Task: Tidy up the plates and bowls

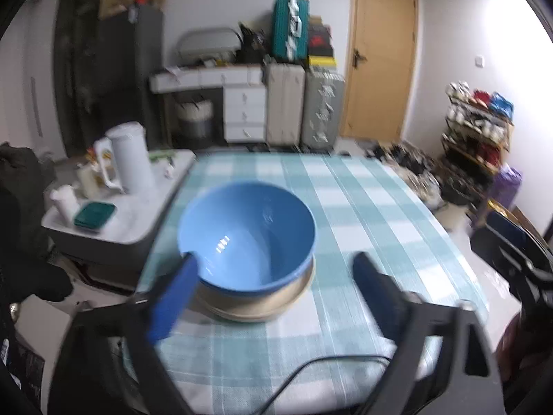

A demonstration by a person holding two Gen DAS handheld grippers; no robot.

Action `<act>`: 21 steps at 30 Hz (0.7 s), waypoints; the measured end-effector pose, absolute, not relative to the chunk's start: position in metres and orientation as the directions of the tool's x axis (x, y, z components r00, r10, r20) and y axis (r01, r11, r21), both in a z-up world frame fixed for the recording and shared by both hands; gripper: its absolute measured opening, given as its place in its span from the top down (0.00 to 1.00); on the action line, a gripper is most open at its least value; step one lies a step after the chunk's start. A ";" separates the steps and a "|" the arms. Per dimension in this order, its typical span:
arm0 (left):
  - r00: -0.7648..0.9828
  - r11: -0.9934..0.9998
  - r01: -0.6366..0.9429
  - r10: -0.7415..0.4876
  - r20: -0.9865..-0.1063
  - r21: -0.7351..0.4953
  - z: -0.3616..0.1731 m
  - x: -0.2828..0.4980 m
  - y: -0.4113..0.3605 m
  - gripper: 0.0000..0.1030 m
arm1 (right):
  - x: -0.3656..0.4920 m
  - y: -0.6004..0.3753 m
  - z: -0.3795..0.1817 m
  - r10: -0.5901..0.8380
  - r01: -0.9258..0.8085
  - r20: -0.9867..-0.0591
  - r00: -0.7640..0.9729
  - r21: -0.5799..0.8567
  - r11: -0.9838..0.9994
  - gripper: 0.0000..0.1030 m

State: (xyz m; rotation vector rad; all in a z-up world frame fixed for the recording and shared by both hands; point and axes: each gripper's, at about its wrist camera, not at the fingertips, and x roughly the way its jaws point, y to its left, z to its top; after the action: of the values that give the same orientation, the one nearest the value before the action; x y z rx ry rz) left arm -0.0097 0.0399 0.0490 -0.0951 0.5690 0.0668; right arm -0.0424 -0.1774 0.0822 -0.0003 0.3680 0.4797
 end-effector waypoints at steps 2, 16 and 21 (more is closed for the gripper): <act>0.876 0.993 -0.096 0.054 -0.480 -0.064 0.056 -0.021 0.037 0.03 | -0.055 -0.173 0.085 0.434 -0.446 -0.317 0.843 0.037 0.894 0.01; 0.892 0.990 -0.143 0.132 -0.432 0.007 0.057 -0.038 0.020 0.00 | -0.094 -0.193 0.083 0.363 -0.356 -0.210 0.908 0.072 0.932 0.01; 0.880 0.975 -0.221 0.202 -0.429 0.005 0.054 -0.040 0.020 0.00 | -0.097 -0.196 0.077 0.353 -0.344 -0.231 0.907 0.078 0.936 0.01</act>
State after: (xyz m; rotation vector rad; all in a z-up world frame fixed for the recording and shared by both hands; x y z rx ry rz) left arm -0.0402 0.0203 0.0540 -0.0443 0.4422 0.2208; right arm -0.0969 -0.1959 0.0766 0.0357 0.2447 0.3596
